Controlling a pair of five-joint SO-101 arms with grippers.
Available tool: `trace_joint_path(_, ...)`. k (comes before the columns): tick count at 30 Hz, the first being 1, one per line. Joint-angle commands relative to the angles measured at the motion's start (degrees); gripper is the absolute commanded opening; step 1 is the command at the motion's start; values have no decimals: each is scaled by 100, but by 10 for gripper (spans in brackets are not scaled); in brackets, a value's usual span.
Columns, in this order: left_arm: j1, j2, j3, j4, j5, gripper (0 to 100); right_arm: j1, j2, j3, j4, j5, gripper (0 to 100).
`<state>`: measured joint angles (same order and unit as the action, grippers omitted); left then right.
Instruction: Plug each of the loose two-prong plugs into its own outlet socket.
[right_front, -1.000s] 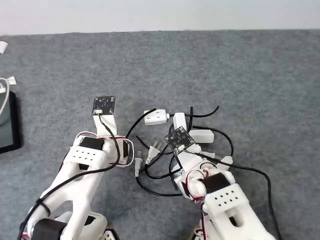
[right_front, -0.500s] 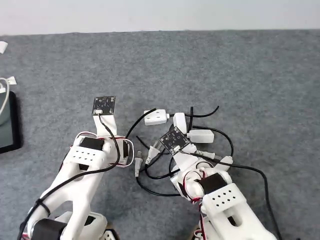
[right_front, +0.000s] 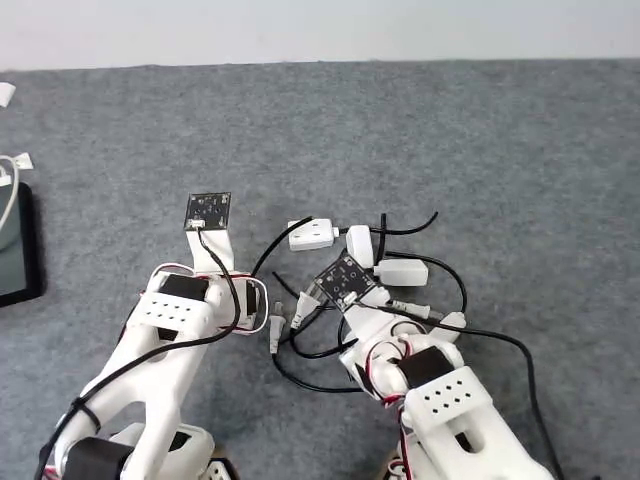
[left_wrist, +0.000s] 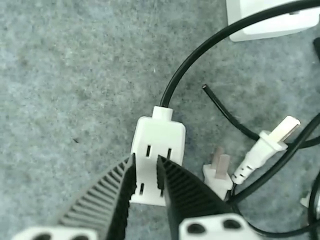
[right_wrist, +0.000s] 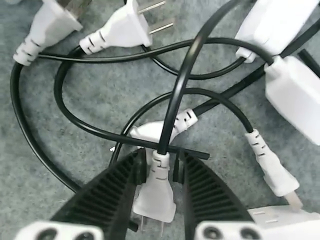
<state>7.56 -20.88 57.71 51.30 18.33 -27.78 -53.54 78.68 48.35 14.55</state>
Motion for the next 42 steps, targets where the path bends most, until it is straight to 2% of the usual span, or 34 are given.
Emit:
trace_joint_path(1, -88, 70, 180, -26, -9, 17, -48, 57, -202, -57, 62, 103)
trace_joint_path(7, -88, 70, 180, -26, -9, 17, -40, 558, -448, -57, 44, 102)
trace_joint_path(13, -88, 70, 180, -18, -9, 17, -31, 1455, -949, 40, -79, 32)
trace_joint_path(17, -88, 62, 180, -18, -9, 17, -4, 1455, -967, 75, -88, 9)
trace_joint_path(22, -70, 35, 180, -26, -18, 17, 382, 1130, -853, 171, -79, 9)
trace_joint_path(28, -53, 9, 145, 0, -607, 14, 532, 154, -721, 488, 53, 9)
trace_joint_path(34, -53, -70, 127, -44, -756, 15, 910, -725, -862, 875, 176, 9)
trace_joint_path(39, -62, -826, 479, -53, -1582, 15, 919, -822, -1310, 998, 211, 9)
trace_joint_path(42, -53, -1582, 875, -53, -1758, 16, 787, -822, -1662, 910, 149, 9)
